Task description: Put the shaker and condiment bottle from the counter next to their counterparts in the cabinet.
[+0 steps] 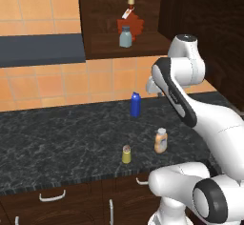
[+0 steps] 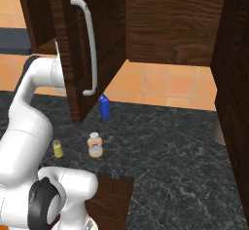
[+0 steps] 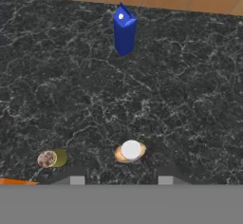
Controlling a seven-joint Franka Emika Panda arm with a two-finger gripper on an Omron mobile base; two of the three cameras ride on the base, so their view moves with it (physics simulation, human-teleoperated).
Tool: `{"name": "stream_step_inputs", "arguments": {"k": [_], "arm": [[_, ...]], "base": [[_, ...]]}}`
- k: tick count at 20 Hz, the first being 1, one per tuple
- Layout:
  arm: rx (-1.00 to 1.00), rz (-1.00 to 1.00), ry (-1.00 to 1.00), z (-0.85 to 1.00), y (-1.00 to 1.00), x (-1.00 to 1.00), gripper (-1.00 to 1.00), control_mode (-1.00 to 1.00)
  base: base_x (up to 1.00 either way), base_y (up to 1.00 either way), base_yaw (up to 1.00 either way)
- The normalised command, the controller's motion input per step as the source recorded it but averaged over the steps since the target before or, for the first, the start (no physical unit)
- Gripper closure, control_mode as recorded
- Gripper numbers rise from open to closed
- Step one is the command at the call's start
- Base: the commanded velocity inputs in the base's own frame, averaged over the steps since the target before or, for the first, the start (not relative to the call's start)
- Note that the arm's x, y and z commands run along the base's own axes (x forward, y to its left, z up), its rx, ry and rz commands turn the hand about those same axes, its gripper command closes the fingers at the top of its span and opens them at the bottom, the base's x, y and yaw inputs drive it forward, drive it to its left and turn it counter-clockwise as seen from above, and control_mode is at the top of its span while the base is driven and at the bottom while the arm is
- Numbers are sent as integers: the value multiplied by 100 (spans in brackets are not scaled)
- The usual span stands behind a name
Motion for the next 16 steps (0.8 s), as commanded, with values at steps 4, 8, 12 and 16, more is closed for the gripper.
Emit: {"name": "stream_step_inputs", "arguments": {"k": [4, 8, 12, 16], "arm": [[0, 0, -4, -3, 0, -26, -100, -100], [-5, -1, -15, -29, 22, -59, -100, -100], [-15, -22, -21, -43, 63, -39, -100, -100], [-19, -24, -27, -52, 89, -19, -100, -100]], "base": [[0, 0, 0], [0, 0, 0], [0, 0, 0], [0, 0, 0]]}}
